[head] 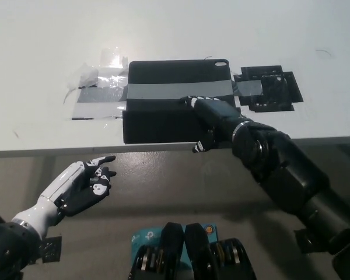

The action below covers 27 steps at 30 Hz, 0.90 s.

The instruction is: The robot uses its right hand to pull the cover of a folded tablet cover kept in the middle of the desk

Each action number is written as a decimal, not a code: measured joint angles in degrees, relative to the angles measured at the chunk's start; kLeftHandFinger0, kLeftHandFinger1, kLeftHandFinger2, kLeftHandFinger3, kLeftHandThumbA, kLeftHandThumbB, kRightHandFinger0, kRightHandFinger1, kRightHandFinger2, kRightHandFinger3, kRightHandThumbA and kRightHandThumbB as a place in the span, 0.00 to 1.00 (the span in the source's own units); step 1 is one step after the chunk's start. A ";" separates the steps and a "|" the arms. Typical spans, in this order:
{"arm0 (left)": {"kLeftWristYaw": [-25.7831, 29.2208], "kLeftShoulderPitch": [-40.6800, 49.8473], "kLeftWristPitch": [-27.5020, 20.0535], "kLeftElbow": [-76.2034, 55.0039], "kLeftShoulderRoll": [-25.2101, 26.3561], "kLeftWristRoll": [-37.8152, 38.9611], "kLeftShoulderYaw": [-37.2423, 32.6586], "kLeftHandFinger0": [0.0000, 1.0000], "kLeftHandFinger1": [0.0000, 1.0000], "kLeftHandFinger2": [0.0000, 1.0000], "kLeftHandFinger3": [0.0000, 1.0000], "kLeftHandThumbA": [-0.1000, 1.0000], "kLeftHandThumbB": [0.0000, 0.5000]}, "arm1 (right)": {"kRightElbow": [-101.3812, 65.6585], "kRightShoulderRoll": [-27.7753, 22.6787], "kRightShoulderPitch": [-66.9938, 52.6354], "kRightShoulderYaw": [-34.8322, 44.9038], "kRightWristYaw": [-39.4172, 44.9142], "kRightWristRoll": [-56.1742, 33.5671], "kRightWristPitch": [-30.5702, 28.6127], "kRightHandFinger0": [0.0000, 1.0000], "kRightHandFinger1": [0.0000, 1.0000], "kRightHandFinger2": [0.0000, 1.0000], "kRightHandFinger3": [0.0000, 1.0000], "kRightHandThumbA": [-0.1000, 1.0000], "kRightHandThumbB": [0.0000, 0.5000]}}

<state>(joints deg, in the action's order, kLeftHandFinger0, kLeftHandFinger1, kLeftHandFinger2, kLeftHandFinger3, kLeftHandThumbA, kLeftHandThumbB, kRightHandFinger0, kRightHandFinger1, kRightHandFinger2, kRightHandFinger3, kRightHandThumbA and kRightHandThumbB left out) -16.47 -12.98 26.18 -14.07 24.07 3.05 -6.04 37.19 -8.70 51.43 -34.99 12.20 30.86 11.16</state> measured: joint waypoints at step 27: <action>-0.56 -0.92 0.00 0.14 0.10 -0.01 0.19 0.76 0.84 0.96 1.00 1.00 0.20 | -21.71 -3.12 -10.63 4.40 -0.08 3.35 2.34 0.32 0.42 0.52 0.63 1.00 0.65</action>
<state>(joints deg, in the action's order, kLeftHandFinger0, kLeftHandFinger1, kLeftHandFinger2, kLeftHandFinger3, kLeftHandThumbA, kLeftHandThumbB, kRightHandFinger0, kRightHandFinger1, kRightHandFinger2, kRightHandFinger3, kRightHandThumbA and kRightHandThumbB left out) -17.03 -13.90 26.18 -13.93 24.17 3.04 -5.85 15.48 -11.83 40.80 -30.59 12.12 34.21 13.50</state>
